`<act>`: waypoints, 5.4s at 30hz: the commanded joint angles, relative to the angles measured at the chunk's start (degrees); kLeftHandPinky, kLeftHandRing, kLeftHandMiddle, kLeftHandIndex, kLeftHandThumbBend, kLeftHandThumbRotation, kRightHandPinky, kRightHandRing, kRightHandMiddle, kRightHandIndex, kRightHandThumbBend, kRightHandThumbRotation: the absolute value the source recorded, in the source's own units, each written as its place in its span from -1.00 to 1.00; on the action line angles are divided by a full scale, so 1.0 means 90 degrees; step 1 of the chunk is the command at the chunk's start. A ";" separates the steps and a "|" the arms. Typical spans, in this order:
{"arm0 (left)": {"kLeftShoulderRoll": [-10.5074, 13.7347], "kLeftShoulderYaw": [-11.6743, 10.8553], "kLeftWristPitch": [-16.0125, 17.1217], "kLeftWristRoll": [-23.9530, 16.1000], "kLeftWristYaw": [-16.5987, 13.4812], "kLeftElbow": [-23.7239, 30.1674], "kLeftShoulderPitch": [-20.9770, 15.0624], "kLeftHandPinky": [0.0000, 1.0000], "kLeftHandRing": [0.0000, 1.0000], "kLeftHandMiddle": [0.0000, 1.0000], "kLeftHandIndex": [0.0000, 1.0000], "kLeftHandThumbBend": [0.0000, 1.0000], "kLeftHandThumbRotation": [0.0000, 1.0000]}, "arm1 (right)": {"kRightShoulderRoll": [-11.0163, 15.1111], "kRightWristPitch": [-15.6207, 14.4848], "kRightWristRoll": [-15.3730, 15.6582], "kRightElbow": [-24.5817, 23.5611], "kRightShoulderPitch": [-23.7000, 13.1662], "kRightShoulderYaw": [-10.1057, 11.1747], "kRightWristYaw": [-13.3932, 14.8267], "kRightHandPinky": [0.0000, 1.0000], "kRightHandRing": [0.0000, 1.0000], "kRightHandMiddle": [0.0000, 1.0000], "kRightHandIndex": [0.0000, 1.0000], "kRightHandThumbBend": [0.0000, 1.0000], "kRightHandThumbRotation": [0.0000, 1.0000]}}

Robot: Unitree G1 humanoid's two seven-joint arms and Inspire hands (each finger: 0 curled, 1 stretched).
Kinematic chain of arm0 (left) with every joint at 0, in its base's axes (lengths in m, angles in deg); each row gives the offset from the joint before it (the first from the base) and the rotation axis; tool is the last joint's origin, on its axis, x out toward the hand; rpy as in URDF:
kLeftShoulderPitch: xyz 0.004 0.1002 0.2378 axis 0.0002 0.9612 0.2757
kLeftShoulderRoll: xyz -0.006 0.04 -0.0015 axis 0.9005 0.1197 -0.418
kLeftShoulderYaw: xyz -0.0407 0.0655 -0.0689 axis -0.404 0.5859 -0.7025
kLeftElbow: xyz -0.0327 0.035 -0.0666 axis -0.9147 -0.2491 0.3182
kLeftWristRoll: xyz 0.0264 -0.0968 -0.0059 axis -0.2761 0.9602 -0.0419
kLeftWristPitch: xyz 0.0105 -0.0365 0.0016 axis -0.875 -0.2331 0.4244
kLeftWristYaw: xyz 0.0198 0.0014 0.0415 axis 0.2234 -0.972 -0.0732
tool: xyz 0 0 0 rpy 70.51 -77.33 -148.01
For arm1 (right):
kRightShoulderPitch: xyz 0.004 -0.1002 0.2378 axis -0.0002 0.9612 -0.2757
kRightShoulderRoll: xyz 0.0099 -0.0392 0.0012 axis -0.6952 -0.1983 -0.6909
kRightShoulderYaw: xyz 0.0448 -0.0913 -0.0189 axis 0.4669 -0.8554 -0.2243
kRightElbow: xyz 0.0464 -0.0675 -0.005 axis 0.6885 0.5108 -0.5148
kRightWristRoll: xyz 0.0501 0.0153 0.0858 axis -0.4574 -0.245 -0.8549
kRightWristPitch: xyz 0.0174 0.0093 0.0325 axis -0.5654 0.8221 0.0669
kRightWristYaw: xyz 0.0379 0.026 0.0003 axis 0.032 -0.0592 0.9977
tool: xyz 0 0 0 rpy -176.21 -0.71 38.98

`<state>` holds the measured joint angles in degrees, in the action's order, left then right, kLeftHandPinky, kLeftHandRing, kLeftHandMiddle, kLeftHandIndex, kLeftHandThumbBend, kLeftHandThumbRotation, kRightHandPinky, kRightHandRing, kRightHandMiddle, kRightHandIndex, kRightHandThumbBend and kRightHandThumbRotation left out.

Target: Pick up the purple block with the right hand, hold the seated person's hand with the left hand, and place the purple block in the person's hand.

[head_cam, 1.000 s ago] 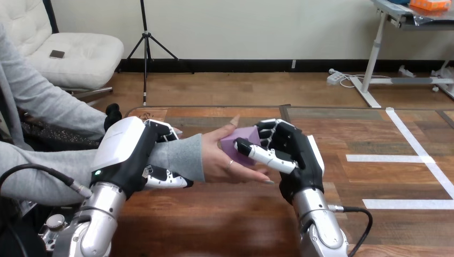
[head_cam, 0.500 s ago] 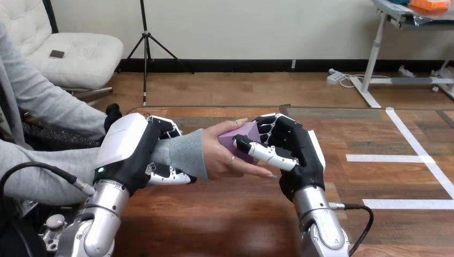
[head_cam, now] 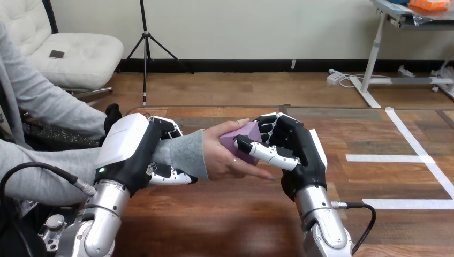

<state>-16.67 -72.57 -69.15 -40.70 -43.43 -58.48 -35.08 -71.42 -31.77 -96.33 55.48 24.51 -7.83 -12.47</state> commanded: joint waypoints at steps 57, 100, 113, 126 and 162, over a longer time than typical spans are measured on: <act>0.0167 0.0021 0.0020 0.0031 0.0298 0.1050 -0.0218 0.07 0.28 0.34 0.29 0.54 -0.26 | 0.0277 -0.1653 -0.0223 -0.1461 0.0279 -0.0311 -0.0972 0.12 0.30 0.44 0.52 0.76 -0.01; 0.0102 -0.0636 0.1092 0.3150 0.1748 0.1057 0.0776 0.15 0.46 0.53 0.57 0.78 0.35 | 0.0925 -0.1349 -0.0472 -0.2078 0.1042 -0.0002 -0.1386 0.36 0.50 0.57 0.56 0.68 0.51; 0.0018 -0.0820 0.1751 0.3470 0.1841 0.1051 0.1411 0.20 0.50 0.57 0.60 0.94 0.59 | 0.1225 -0.1429 -0.0693 -0.2471 0.1409 0.0119 -0.1621 0.41 0.55 0.62 0.62 0.74 0.61; -0.0202 -0.0961 0.1980 0.3551 0.1736 0.1350 0.2209 0.26 0.49 0.54 0.53 0.81 0.78 | 0.1367 -0.1525 -0.0895 -0.2990 0.1936 0.0195 -0.1719 0.66 0.67 0.67 0.66 0.81 0.63; -0.0640 -0.1137 0.2234 0.4910 0.2134 0.2167 0.3487 0.32 0.49 0.51 0.47 0.18 0.86 | 0.1398 -0.1051 -0.1285 -0.4187 0.3272 0.0265 -0.2277 0.59 0.63 0.64 0.68 0.73 0.43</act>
<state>-20.97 -82.31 -49.84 -1.02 -25.59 -42.91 -1.58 -58.39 -44.06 -105.90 21.92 54.80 -5.83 -32.16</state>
